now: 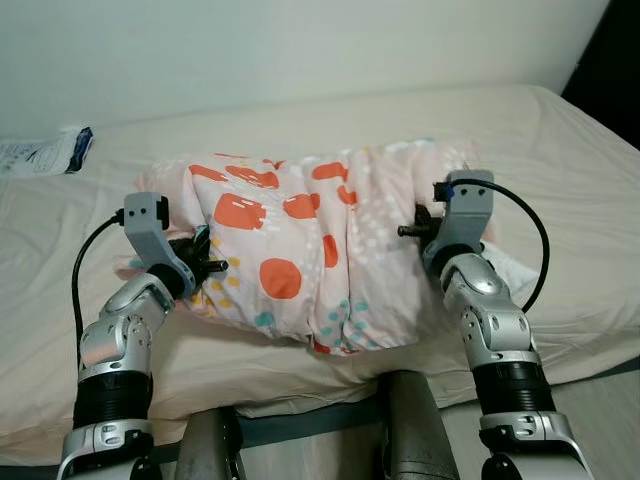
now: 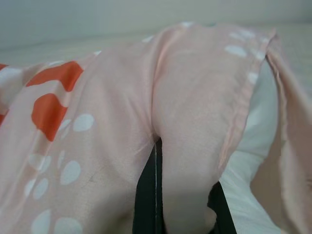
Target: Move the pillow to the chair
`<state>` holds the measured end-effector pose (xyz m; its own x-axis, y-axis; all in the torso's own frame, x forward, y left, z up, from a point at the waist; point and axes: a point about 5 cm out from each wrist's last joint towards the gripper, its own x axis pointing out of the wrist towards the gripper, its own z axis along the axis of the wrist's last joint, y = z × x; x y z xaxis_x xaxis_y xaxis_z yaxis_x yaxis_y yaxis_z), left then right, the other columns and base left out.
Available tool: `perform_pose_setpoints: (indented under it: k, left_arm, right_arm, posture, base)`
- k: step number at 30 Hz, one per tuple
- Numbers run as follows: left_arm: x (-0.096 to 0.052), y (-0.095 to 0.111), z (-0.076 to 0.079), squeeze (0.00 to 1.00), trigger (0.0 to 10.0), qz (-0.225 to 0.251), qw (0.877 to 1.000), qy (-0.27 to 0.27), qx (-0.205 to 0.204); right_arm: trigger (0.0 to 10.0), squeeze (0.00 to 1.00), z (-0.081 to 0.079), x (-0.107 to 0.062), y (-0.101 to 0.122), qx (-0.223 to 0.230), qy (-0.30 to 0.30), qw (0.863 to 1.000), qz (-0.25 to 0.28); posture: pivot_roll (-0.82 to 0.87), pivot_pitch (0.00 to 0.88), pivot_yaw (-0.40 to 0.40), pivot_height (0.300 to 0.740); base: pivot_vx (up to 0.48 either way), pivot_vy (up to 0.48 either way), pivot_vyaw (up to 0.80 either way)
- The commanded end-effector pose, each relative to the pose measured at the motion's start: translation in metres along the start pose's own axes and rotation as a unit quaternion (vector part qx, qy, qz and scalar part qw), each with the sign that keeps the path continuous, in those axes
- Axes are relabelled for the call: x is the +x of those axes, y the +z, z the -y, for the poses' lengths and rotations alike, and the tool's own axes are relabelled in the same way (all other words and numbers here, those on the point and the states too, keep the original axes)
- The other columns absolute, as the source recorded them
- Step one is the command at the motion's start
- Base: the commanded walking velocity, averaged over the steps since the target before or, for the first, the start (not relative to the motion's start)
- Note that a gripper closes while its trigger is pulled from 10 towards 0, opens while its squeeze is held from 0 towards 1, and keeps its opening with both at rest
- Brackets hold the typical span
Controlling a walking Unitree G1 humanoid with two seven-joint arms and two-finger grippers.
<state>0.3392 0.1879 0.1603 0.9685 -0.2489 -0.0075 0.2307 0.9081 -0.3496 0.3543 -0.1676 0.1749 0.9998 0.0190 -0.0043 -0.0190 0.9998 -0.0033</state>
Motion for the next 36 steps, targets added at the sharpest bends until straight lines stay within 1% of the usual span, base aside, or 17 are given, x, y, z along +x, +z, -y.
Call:
perform_pose_setpoints:
  k: [1,3,4,6,7,8,9,10,11,12,15,18,25,34,36]
  left_arm:
    - [0.005,0.008,0.021,0.0,10.0,0.036,0.999,-0.006,0.018]
    - [0.005,0.011,0.03,0.0,10.0,0.046,0.999,-0.006,0.025]
    - [0.005,0.011,0.03,0.0,10.0,0.046,0.999,-0.006,0.025]
    - [0.005,0.012,0.037,0.0,10.0,0.05,0.997,-0.011,0.06]
    - [0.005,0.011,0.041,0.0,10.0,0.053,0.995,-0.013,0.078]
    - [0.004,0.01,0.044,0.0,10.0,0.056,0.994,-0.015,0.09]
    - [0.004,0.007,0.046,0.0,10.0,0.053,0.992,-0.011,0.111]
    - [0.004,0.007,0.046,0.0,10.0,0.053,0.992,-0.011,0.111]
    - [0.004,0.005,0.047,0.0,10.0,0.052,0.991,-0.006,0.126]
    - [0.004,0.001,0.048,0.0,10.0,0.055,0.989,0.006,0.134]
    - [0.003,0.0,0.047,0.0,10.0,0.058,0.989,0.014,0.133]
    - [0.002,-0.001,0.048,0.0,10.0,0.059,0.989,0.018,0.133]
    - [0.001,-0.004,0.047,0.0,10.0,0.055,0.988,0.026,0.14]
    - [0.001,-0.006,0.046,0.0,10.0,0.052,0.988,0.036,0.143]
    - [0.001,-0.006,0.046,0.0,10.0,0.053,0.988,0.037,0.144]
  right_arm:
    - [0.0,0.0,-0.021,-0.001,0.009,-0.015,0.035,0.999,0.034]
    - [0.0,0.0,-0.026,-0.003,0.01,-0.022,0.045,0.998,0.039]
    - [0.0,0.0,-0.026,-0.003,0.01,-0.022,0.045,0.998,0.039]
    - [0.2,0.0,-0.03,-0.005,0.009,-0.056,0.049,0.996,0.048]
    - [10.0,0.0,-0.032,-0.006,0.007,-0.066,0.053,0.995,0.047]
    - [10.0,0.0,-0.034,-0.006,0.006,-0.071,0.056,0.995,0.046]
    - [10.0,0.0,-0.037,-0.007,0.006,-0.085,0.06,0.993,0.05]
    - [10.0,0.0,-0.037,-0.007,0.006,-0.085,0.06,0.993,0.05]
    - [10.0,0.0,-0.039,-0.008,0.006,-0.095,0.062,0.992,0.055]
    - [10.0,0.0,-0.043,-0.01,0.01,-0.118,0.069,0.987,0.082]
    - [10.0,0.0,-0.044,-0.01,0.01,-0.121,0.074,0.986,0.085]
    - [10.0,0.0,-0.043,-0.01,0.009,-0.104,0.069,0.989,0.081]
    - [10.0,0.0,-0.041,-0.01,0.009,-0.109,0.059,0.988,0.089]
    - [10.0,0.0,-0.04,-0.012,0.006,-0.097,0.057,0.99,0.088]
    - [10.0,0.0,-0.039,-0.013,0.006,-0.094,0.058,0.99,0.088]
  posture:
    - [0.01,0.096,0.028,0.534]
    - [0.0,0.095,0.028,0.534]
    - [0.0,0.095,0.028,0.534]
    - [0.0,0.092,0.027,0.534]
    - [0.01,0.089,0.026,0.534]
    - [0.01,0.089,0.026,0.534]
    - [0.0,0.087,0.028,0.534]
    - [0.0,0.087,0.028,0.534]
    - [0.0,0.086,0.028,0.534]
    - [0.0,0.085,0.03,0.534]
    - [0.0,0.083,0.029,0.534]
    - [0.0,0.081,0.026,0.534]
    - [0.01,0.079,0.03,0.534]
    - [0.01,0.076,0.032,0.534]
    - [0.01,0.071,0.033,0.544]
  base:
    - [0.0,0.0,0.0]
    - [0.0,0.0,0.0]
    - [0.0,0.0,0.0]
    - [0.0,0.0,0.0]
    - [0.0,0.0,0.0]
    - [0.0,0.0,0.0]
    - [0.0,0.0,0.0]
    - [0.0,0.0,0.0]
    - [0.0,0.0,0.0]
    - [0.0,0.0,0.0]
    - [0.0,0.0,0.0]
    - [0.0,0.0,0.0]
    - [0.0,0.0,0.0]
    - [0.0,0.0,0.0]
    - [0.0,0.0,0.0]
